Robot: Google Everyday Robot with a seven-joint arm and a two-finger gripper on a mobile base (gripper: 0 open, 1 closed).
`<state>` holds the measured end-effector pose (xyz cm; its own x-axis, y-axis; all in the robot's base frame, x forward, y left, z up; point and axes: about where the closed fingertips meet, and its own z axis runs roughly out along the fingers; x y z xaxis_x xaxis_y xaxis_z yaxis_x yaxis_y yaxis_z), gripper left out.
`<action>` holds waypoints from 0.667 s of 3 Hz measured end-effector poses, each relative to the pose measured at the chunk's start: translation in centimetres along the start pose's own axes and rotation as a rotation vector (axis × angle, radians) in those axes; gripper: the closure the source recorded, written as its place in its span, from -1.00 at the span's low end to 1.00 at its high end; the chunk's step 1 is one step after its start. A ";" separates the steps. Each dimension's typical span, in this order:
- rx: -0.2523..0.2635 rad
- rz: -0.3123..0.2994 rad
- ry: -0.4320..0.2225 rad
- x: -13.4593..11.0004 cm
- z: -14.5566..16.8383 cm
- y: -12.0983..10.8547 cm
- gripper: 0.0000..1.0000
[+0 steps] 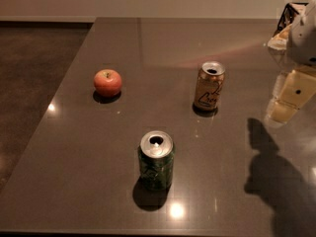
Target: Move orange can near green can
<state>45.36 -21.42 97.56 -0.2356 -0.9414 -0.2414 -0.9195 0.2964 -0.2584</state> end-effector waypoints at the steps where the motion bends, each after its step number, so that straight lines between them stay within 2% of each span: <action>1: 0.008 0.029 -0.031 -0.9 1.5 -1.8 -1.00; 2: 0.001 0.059 -0.076 -2.2 3.3 -3.3 -1.00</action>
Offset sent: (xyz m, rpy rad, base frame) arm 0.0756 0.0283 -0.0288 0.1556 -0.0138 -0.0590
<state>49.99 -19.75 95.85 -0.2650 -0.9074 -0.3263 -0.9043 0.3513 -0.2425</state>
